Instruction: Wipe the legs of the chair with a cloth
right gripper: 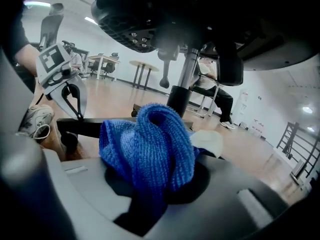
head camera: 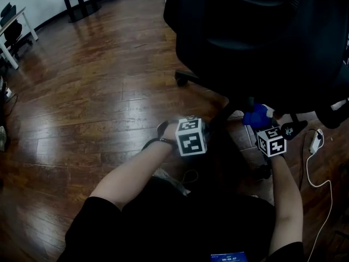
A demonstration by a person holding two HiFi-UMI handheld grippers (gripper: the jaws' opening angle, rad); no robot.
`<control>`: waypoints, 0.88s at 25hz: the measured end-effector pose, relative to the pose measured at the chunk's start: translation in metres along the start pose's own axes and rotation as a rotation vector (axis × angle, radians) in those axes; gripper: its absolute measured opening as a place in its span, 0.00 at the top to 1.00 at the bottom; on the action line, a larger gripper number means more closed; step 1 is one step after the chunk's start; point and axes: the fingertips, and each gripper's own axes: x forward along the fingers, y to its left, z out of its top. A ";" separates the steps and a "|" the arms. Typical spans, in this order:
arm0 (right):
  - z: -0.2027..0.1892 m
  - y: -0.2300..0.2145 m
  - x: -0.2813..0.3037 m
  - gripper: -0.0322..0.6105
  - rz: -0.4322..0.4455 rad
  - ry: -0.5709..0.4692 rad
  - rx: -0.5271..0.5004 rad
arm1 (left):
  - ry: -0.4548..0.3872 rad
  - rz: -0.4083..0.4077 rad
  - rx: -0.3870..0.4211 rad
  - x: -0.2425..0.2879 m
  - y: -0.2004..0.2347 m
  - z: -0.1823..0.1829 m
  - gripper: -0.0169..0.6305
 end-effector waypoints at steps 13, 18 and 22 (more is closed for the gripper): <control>-0.096 0.017 -0.093 0.82 0.123 0.025 0.133 | 0.020 0.035 0.018 0.001 -0.001 -0.004 0.97; -0.138 0.026 -0.132 0.82 0.105 0.079 0.128 | 0.005 0.032 -0.008 0.001 0.001 -0.003 0.97; -0.137 0.026 -0.131 0.82 0.126 0.136 0.104 | 0.017 0.033 0.012 0.002 0.000 -0.002 0.97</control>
